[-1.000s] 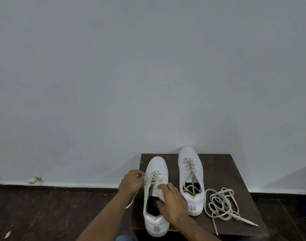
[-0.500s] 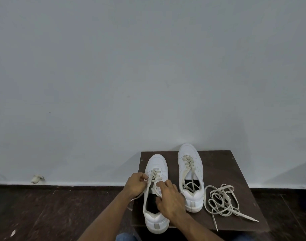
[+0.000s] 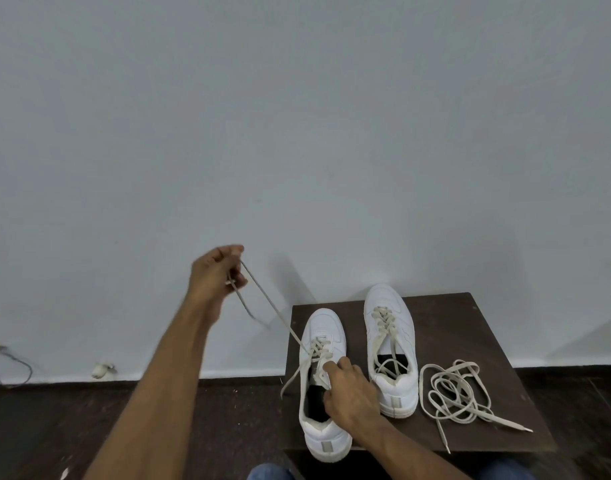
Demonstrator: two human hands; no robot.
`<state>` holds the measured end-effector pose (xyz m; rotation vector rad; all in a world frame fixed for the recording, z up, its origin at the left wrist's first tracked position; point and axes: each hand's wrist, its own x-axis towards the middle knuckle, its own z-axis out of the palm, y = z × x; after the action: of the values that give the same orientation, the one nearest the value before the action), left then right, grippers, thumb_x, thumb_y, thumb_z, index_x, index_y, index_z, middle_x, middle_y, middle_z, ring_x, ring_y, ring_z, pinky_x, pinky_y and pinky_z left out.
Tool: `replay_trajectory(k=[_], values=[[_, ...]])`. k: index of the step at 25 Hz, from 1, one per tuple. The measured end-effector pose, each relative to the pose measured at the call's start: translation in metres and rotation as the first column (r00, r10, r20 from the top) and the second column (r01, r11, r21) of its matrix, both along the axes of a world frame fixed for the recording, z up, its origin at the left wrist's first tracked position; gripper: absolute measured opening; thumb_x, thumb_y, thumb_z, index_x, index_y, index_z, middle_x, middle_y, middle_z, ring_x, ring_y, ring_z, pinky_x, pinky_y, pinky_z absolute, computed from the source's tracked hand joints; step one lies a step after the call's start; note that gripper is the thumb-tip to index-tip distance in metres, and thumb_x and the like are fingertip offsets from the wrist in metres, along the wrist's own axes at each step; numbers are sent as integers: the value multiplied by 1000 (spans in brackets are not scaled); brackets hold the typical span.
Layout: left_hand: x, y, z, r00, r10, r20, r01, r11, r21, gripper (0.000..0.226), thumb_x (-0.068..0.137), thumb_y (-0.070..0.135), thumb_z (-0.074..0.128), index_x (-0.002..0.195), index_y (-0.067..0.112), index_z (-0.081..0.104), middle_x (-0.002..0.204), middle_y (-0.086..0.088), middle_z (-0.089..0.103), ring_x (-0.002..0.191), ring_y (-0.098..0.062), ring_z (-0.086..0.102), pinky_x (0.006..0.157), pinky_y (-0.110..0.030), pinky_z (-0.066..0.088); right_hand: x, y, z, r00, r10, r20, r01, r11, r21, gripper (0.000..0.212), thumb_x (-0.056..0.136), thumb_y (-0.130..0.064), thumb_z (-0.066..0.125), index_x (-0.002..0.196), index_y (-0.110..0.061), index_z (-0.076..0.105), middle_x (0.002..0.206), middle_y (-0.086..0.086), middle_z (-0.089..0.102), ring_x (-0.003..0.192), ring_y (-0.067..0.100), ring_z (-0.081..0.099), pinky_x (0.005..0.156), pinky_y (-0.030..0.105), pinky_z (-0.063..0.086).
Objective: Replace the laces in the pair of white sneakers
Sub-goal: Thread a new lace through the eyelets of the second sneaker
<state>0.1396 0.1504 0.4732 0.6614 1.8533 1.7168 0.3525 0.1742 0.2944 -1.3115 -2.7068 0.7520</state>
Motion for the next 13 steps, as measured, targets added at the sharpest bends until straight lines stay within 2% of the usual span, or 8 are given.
replay_trajectory(k=[3, 6, 8, 11, 13], values=[[0, -8, 63, 999, -26, 36, 16, 969, 247, 16, 96, 6, 53, 92, 15, 65, 61, 3, 60, 53, -9, 57, 60, -24, 54, -1, 0, 2, 1000, 9, 24, -10, 1000, 22, 42, 89, -20, 51, 131, -19, 44, 130, 4, 45, 115, 25, 48, 86, 37, 48], [9, -21, 108, 991, -97, 88, 48, 894, 446, 14, 94, 7, 53, 98, 14, 65, 74, 2, 66, 68, -11, 64, 68, -24, 56, -2, 1, 3, 999, 14, 43, -15, 1000, 28, 41, 88, -22, 51, 128, -17, 45, 129, 5, 46, 113, 26, 50, 85, 38, 48], [15, -28, 128, 989, -113, 91, 51, 860, 508, 19, 93, 4, 52, 103, 14, 65, 85, 1, 69, 83, -14, 69, 76, -25, 56, -3, 1, 3, 998, 20, 54, -22, 999, 33, 41, 88, -23, 51, 128, -17, 46, 129, 5, 47, 113, 26, 50, 86, 38, 48], [16, -31, 137, 978, -195, 71, 125, 825, 551, 41, 86, -6, 36, 112, 11, 62, 101, -2, 68, 107, -21, 67, 87, -30, 55, -4, 2, 1, 998, 25, 62, -28, 999, 45, 41, 89, -24, 51, 128, -17, 45, 130, 6, 47, 113, 26, 50, 86, 39, 49], [16, -24, 130, 986, -165, 10, 133, 828, 544, 47, 83, -15, 35, 111, 11, 62, 102, -3, 69, 107, -22, 67, 90, -34, 55, -4, 3, 0, 997, 39, 72, -44, 997, 61, 44, 90, -32, 51, 131, -17, 43, 131, 6, 46, 114, 27, 50, 87, 40, 48]])
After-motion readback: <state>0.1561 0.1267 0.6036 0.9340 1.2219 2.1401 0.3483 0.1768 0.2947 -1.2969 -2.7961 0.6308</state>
